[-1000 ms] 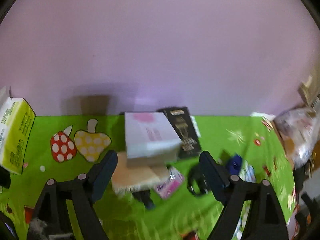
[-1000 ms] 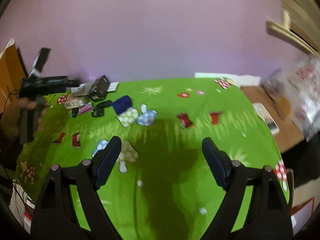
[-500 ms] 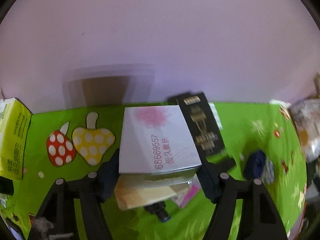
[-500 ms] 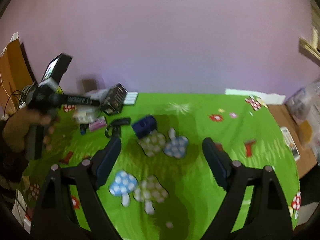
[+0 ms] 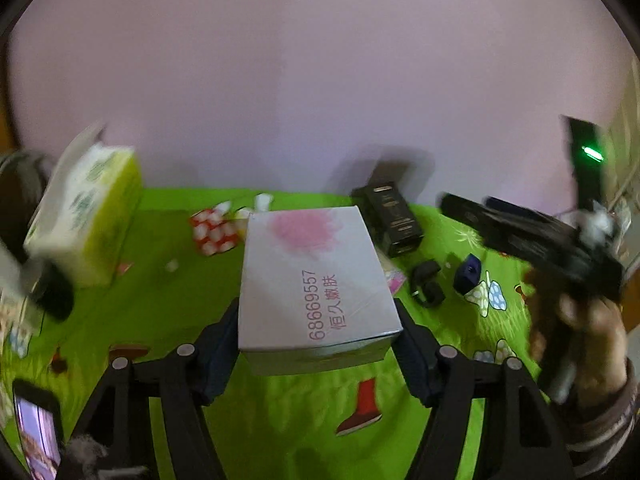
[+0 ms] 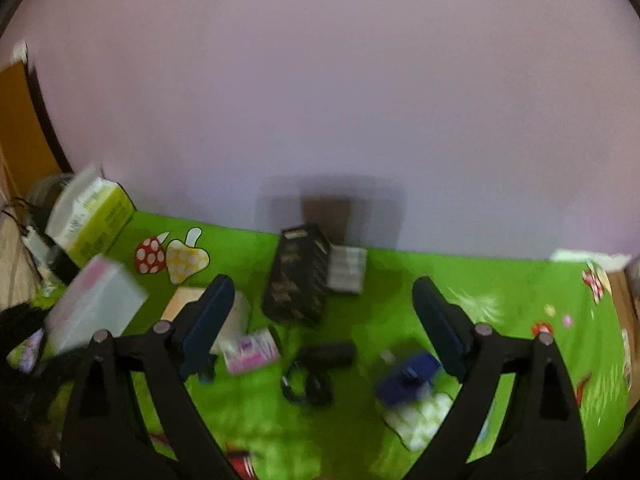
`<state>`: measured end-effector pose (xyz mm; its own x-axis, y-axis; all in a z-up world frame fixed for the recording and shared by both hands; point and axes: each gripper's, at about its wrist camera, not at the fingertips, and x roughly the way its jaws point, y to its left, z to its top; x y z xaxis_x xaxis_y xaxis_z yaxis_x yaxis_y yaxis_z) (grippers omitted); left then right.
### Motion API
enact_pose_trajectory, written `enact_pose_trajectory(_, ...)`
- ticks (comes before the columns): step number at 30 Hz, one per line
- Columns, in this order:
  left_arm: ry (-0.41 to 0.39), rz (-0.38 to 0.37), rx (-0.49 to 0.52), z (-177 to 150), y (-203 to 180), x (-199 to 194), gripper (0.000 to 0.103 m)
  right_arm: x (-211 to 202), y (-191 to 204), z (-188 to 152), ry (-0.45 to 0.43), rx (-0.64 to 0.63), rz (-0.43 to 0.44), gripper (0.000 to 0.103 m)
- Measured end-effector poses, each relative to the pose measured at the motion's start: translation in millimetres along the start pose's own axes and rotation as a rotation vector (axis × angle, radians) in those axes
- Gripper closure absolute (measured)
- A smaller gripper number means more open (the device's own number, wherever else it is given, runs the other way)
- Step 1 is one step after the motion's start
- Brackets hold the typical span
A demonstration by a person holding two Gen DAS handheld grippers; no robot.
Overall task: Organize objects
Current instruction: 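Grasp the black DORMI box with the right tool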
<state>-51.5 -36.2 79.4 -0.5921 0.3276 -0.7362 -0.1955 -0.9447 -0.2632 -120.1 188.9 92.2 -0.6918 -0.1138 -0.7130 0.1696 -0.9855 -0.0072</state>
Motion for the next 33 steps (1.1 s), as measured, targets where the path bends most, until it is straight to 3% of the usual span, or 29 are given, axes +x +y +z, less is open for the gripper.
enact_pose_trajectory(4, -0.021, 0.009, -0.056, -15, 19, -11, 0.034, 43, 36, 11, 0.056, -0.102, -0.097, 0.011)
enact_pose_trajectory(6, -0.027, 0.014, -0.065, -26, 23, -15, 0.034, 59, 43, 10, 0.087, -0.121, -0.096, 0.011)
enact_pose_trajectory(8, -0.03, 0.024, -0.068, -34, 25, -17, 0.034, 73, 45, 8, 0.101, -0.145, -0.155, 0.012)
enact_pose_trajectory(10, -0.026, 0.017, -0.076, -40, 25, -14, 0.034, 80, 44, 5, 0.113, -0.152, -0.164, 0.023)
enact_pose_trajectory(12, -0.025, 0.014, -0.081, -44, 17, -7, 0.034, 87, 41, -1, 0.144, -0.153, -0.142, 0.056)
enact_pose_trajectory(13, -0.025, 0.015, -0.077, -45, 15, -6, 0.034, 88, 38, -2, 0.148, -0.142, -0.14, 0.058)
enact_pose_trajectory(16, -0.032, 0.015, -0.058, -52, 8, -7, 0.034, 77, 29, -9, 0.11, -0.124, -0.147, 0.059)
enact_pose_trajectory(23, -0.047, -0.039, -0.013, -65, -21, -10, 0.034, 9, 5, -38, 0.013, -0.057, -0.102, 0.059)
enact_pose_trajectory(33, -0.047, -0.139, 0.081, -82, -76, -12, 0.034, -78, -26, -107, -0.018, 0.04, -0.076, 0.059)
